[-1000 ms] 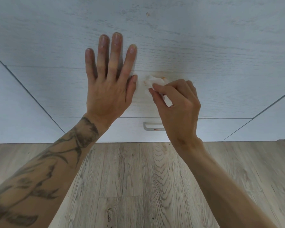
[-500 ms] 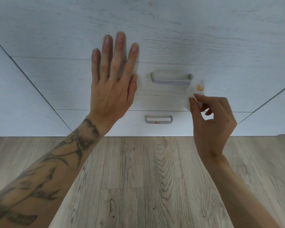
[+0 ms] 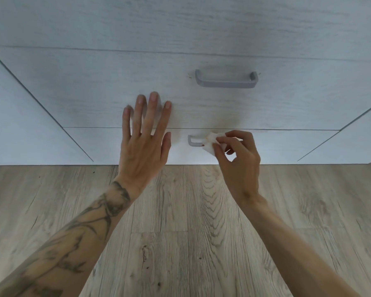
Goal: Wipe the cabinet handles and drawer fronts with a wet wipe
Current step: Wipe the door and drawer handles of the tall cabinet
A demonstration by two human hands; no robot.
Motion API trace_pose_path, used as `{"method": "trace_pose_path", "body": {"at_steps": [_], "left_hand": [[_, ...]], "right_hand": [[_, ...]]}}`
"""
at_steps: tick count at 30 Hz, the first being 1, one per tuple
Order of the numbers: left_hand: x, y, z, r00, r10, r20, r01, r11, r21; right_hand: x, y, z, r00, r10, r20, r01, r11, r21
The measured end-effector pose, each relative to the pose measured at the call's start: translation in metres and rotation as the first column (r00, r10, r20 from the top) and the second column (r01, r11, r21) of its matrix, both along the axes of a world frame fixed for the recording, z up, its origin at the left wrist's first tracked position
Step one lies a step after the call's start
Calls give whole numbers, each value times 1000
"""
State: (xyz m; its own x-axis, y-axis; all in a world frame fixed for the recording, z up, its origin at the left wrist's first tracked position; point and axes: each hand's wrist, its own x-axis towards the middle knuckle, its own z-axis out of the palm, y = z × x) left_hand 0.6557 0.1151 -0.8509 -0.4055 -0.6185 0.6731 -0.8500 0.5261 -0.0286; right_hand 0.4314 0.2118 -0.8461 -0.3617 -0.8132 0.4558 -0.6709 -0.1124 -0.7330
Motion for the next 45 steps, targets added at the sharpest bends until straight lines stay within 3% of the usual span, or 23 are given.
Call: {"method": "trace_pose_path", "body": {"at_steps": [4, 9, 16, 21, 25, 31, 35, 42, 45], "left_hand": [[-2, -3, -7, 999, 34, 17, -34, 999, 22], [-6, -6, -13, 998, 66, 24, -66, 998, 4], [-8, -12, -19, 987, 146, 68, -142, 988, -60], [-9, -15, -21, 986, 148, 74, -142, 986, -84], [-9, -16, -21, 986, 148, 77, -140, 985, -101], [-10, -16, -23, 984, 156, 83, -146, 983, -114], [-10, -17, -23, 985, 154, 80, -144, 982, -120], [-10, -16, -21, 986, 150, 69, -142, 985, -102], [-11, -15, -20, 985, 158, 70, -150, 983, -103]], "right_hand": [[-7, -3, -15, 986, 18, -169, -10, 999, 51], [-16, -14, -22, 939, -55, -339, 31, 997, -74], [-13, -25, -25, 932, -36, -361, -8, 993, -120], [-19, -23, -27, 960, -33, -279, -3, 991, -130], [-4, -34, -24, 940, 38, -340, -84, 989, -121], [-13, -27, -26, 959, -6, -282, -26, 994, -107], [3, -39, -22, 939, 70, -336, -110, 988, -104], [-10, -20, -17, 966, -58, -251, 24, 990, -139], [6, -27, -10, 971, -12, -237, -28, 986, -165]]}}
